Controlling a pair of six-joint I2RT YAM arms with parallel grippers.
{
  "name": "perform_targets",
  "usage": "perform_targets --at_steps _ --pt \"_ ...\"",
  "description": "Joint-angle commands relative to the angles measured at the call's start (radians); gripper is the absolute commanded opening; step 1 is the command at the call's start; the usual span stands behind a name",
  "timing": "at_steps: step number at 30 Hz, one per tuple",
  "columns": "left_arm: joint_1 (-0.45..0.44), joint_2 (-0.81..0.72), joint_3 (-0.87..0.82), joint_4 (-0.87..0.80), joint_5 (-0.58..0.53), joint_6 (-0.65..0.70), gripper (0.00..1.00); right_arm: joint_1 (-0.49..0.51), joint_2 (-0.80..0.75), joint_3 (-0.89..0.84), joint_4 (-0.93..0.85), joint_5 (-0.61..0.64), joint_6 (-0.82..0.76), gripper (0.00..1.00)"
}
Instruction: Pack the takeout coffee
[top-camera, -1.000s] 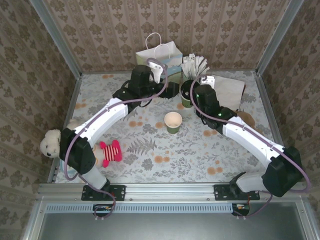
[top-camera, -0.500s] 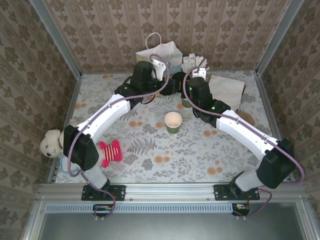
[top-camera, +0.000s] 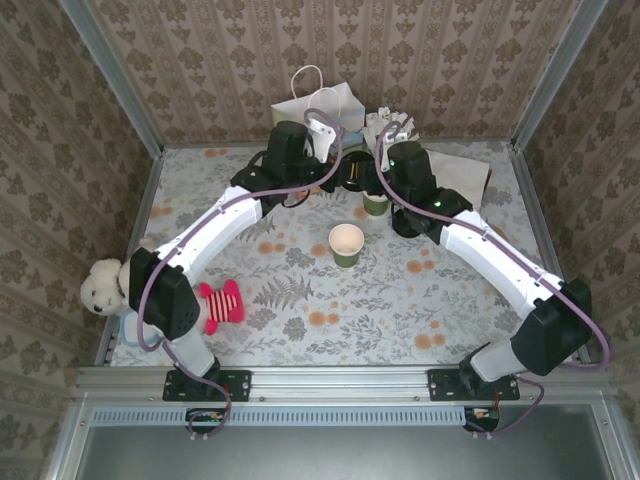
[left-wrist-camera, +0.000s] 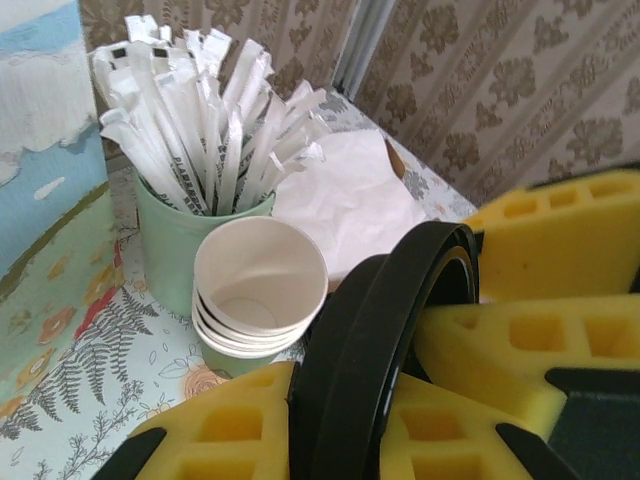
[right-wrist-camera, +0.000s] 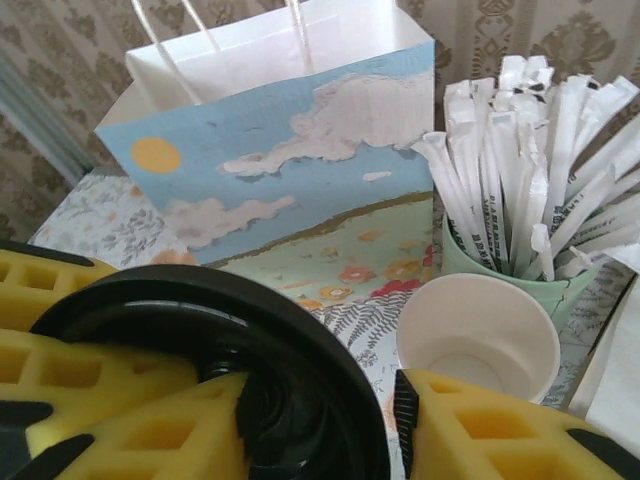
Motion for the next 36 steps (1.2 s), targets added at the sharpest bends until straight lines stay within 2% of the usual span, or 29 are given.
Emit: perform_targets --at_steps 1,6,9,12,19,22,29,31,36 --pt "0.005 0.012 0.05 -0.067 0.049 0.096 0.08 -0.037 -0.002 0.039 -0.08 -0.111 -0.079 0.47" --pt "0.006 0.006 0.053 -0.071 0.084 0.106 0.09 -0.108 0.002 0.058 -0.136 -0.259 -0.148 0.44" --pt "0.004 0.009 0.059 -0.079 0.116 0.116 0.1 -0.11 0.008 0.076 -0.188 -0.253 -0.207 0.39" --pt "0.002 0.017 0.073 -0.095 0.14 0.13 0.1 -0.11 0.017 0.084 -0.198 -0.301 -0.223 0.35" --pt "0.001 0.016 0.074 -0.086 0.171 0.131 0.1 -0.11 0.029 0.089 -0.204 -0.287 -0.255 0.24" --pt "0.0 0.017 0.074 -0.083 0.181 0.127 0.11 -0.11 0.029 0.09 -0.214 -0.308 -0.273 0.16" --pt "0.003 -0.005 0.068 -0.075 0.261 0.137 0.13 -0.11 -0.029 0.035 -0.15 -0.351 -0.346 0.07" --pt "0.003 -0.017 0.063 -0.073 0.261 0.139 0.17 -0.11 -0.057 0.005 -0.11 -0.355 -0.368 0.05" --pt "0.026 -0.076 0.009 -0.036 0.402 0.151 0.37 -0.105 -0.108 -0.035 -0.046 -0.29 -0.414 0.0"
